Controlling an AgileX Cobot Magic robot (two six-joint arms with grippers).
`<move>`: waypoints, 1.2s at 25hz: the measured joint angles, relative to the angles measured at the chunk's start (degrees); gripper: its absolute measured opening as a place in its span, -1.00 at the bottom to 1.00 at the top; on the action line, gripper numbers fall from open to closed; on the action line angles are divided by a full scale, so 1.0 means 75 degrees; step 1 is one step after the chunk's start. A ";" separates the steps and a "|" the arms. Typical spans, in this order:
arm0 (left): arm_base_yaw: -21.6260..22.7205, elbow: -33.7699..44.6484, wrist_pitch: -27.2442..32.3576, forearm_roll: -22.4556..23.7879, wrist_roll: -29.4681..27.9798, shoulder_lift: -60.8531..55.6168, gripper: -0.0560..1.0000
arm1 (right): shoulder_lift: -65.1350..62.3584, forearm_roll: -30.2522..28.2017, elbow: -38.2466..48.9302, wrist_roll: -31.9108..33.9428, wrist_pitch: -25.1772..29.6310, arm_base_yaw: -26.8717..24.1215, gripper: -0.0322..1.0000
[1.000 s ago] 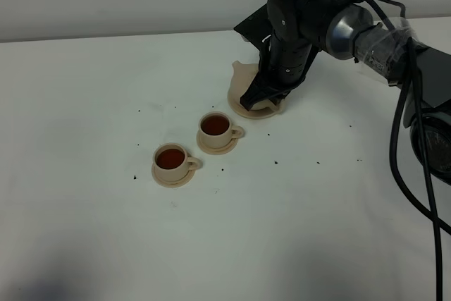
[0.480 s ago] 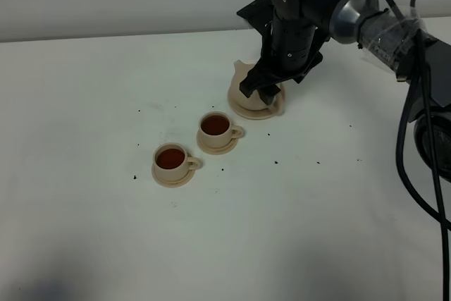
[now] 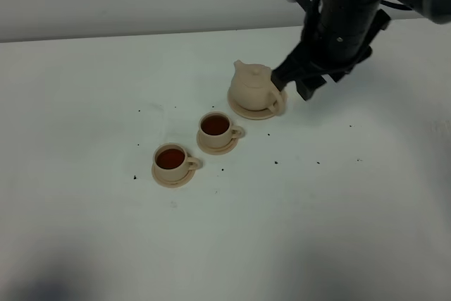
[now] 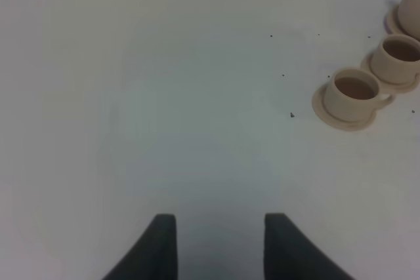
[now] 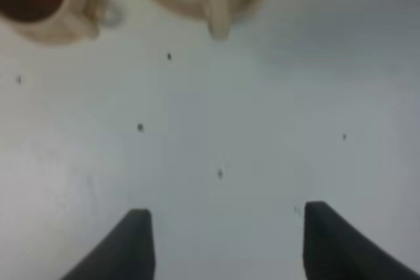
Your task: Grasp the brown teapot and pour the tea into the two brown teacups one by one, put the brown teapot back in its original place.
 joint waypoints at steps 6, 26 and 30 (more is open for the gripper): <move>0.0000 0.0000 0.0000 0.0000 0.0000 0.0000 -0.20 | -0.2058 -0.0027 0.2788 0.0553 0.0019 0.0000 0.05; 0.0000 0.0000 0.0000 0.0000 0.0000 0.0000 -0.20 | -0.7875 0.0503 0.8632 0.0000 -0.0740 0.0000 0.05; 0.0000 0.0000 0.0000 0.0000 0.0000 0.0000 -0.20 | -0.8554 0.0510 0.9049 0.0000 -0.0883 0.0000 0.05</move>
